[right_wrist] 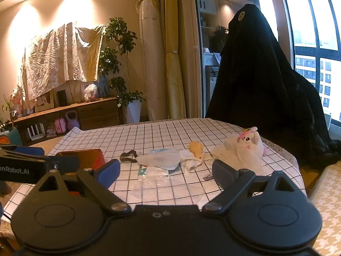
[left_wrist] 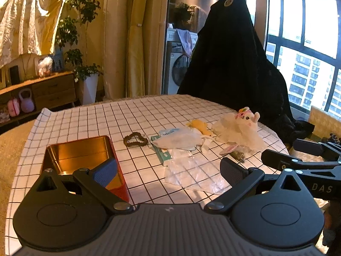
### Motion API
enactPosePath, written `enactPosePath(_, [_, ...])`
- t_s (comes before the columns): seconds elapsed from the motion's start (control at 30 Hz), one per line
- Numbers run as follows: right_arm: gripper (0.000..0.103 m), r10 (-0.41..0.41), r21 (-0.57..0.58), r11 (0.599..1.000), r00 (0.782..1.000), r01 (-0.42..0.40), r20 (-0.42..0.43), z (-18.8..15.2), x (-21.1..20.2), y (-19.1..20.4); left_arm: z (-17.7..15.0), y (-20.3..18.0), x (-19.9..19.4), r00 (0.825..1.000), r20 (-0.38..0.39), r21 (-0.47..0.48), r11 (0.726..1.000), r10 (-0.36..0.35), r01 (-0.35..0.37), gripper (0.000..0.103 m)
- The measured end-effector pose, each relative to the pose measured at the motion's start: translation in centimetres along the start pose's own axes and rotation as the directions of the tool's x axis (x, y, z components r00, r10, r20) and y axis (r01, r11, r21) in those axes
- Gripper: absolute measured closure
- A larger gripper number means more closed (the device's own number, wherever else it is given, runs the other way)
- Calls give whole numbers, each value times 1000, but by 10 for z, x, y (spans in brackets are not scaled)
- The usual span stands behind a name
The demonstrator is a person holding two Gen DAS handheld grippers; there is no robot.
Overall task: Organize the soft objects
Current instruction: 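Reach the left tool to the clear plastic bag and grasp it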
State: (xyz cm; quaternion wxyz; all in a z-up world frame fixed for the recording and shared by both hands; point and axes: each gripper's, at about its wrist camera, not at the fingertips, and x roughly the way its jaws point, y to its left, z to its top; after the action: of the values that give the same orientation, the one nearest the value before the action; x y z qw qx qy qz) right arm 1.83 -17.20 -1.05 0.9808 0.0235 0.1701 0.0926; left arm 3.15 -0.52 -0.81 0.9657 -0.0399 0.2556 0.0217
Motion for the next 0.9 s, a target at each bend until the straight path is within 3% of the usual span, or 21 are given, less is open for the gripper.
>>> enactPosePath(0.37, [11,12,-38,999,995,-16,-101,-5,41,-36,7,-6,57,997,-77,12,1000,7,-6,0])
enactPosePath(0.9, [11,123,-174,969,957,-173,-264,-17,117,-56,53,-16,173,985,-170,31,999,11,-6,0])
